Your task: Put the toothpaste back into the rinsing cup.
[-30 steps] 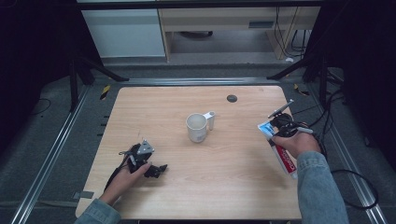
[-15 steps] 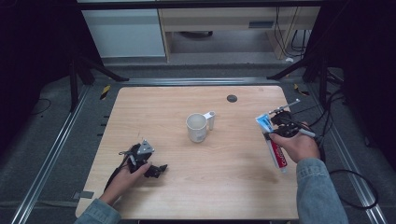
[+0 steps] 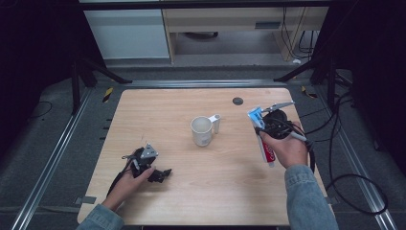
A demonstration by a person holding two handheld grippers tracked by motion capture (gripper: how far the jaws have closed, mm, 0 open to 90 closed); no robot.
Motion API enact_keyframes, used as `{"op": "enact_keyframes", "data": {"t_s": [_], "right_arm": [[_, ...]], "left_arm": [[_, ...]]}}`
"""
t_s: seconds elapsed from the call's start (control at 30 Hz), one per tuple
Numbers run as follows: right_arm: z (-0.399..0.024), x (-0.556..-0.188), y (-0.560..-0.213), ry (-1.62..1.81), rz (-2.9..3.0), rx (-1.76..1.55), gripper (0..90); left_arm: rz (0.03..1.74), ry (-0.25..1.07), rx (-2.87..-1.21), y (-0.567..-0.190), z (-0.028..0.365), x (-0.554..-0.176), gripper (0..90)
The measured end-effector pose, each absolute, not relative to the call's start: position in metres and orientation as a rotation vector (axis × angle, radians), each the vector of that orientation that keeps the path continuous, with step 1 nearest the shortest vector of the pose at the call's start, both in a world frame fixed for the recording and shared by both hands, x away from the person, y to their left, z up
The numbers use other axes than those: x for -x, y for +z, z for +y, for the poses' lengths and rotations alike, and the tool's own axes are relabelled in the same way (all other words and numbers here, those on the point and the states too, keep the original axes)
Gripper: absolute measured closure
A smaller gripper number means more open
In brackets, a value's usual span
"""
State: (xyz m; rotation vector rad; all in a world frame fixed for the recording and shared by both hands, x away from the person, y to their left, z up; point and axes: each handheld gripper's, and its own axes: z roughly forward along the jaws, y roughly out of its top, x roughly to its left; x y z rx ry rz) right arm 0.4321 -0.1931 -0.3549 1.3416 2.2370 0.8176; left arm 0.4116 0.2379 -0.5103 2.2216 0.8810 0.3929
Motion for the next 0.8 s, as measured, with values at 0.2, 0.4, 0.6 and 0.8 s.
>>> {"op": "enact_keyframes", "data": {"t_s": [0.2, 0.4, 0.6, 0.8], "right_arm": [[-0.175, -0.434, -0.354, 0.882, 2.211, -1.309, 72.9], [-0.151, -0.437, -0.347, 0.954, 2.207, -1.267, 72.8], [-0.129, -0.443, -0.342, 0.992, 2.209, -1.236, 72.8], [-0.118, -0.447, -0.338, 1.021, 2.188, -1.236, 72.8]], "left_arm": [[0.881, 0.393, -2.222, -0.510, 0.238, -0.412, 0.0], [0.880, 0.395, -2.221, -0.510, 0.238, -0.412, 0.0], [0.880, 0.395, -2.221, -0.510, 0.238, -0.412, 0.0], [0.880, 0.394, -2.221, -0.510, 0.238, -0.412, 0.0]]}}
